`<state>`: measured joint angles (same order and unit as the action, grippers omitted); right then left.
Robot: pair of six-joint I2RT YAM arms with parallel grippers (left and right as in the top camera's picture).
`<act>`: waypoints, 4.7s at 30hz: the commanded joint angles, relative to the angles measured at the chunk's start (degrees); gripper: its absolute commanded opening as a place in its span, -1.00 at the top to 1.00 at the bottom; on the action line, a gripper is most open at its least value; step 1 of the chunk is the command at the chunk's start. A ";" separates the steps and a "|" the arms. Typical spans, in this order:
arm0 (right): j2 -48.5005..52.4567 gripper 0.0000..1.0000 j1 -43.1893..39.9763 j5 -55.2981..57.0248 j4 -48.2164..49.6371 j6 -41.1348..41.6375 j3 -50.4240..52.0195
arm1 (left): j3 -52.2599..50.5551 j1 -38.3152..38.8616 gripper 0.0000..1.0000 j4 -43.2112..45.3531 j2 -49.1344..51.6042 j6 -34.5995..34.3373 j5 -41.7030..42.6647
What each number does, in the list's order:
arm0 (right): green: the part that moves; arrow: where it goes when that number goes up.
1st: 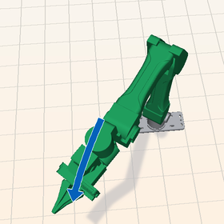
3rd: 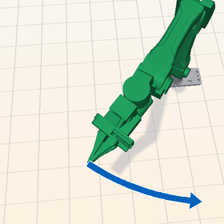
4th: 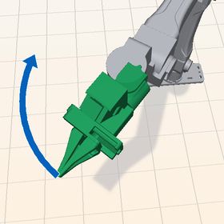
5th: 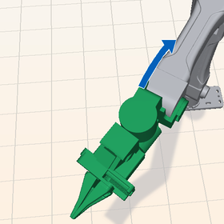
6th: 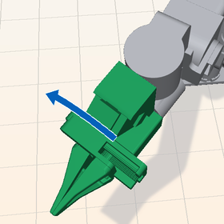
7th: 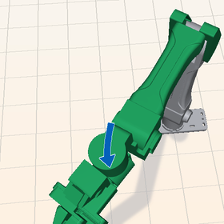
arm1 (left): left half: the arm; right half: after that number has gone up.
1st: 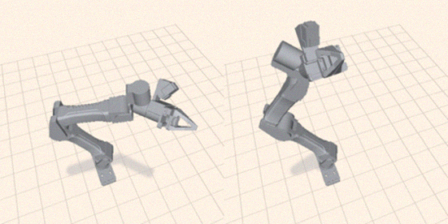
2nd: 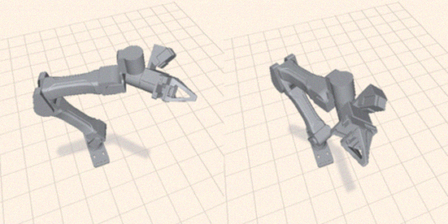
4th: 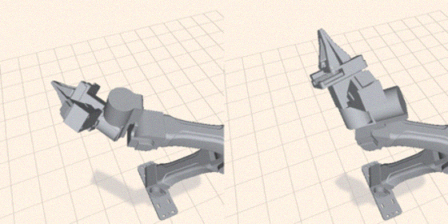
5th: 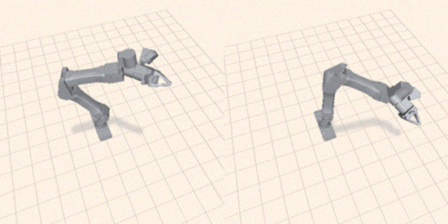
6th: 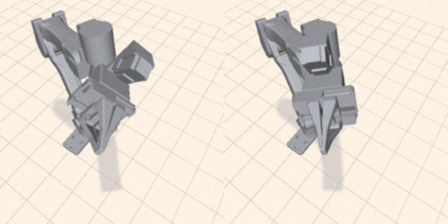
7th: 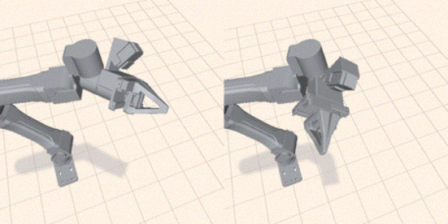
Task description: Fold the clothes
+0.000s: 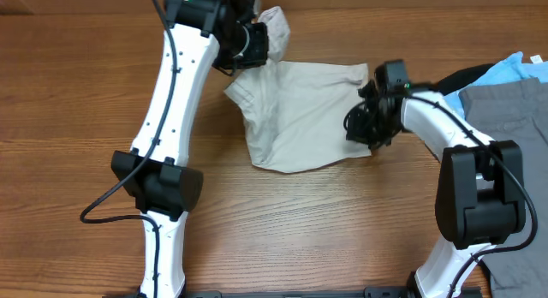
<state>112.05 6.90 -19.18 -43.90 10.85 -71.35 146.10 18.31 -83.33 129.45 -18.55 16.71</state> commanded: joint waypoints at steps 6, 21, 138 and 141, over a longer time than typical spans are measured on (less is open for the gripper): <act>0.24 0.92 0.26 0.76 0.31 1.90 7.63 | 1.86 2.40 0.91 2.40 -0.24 -3.41 0.66; 0.24 0.92 0.26 0.74 -1.20 3.10 9.42 | 0.22 7.87 0.84 5.22 0.00 -6.34 -0.46; -10.45 0.92 0.11 14.36 -10.82 5.16 1.77 | 4.17 8.76 -0.58 -2.78 10.19 0.57 -3.82; -11.02 0.92 0.11 13.40 -13.81 5.25 1.75 | 4.15 8.61 -0.59 -2.75 10.19 0.57 -4.04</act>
<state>101.75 6.83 -5.02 -56.23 16.43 -69.91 148.88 27.59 -85.95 139.94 -19.25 13.74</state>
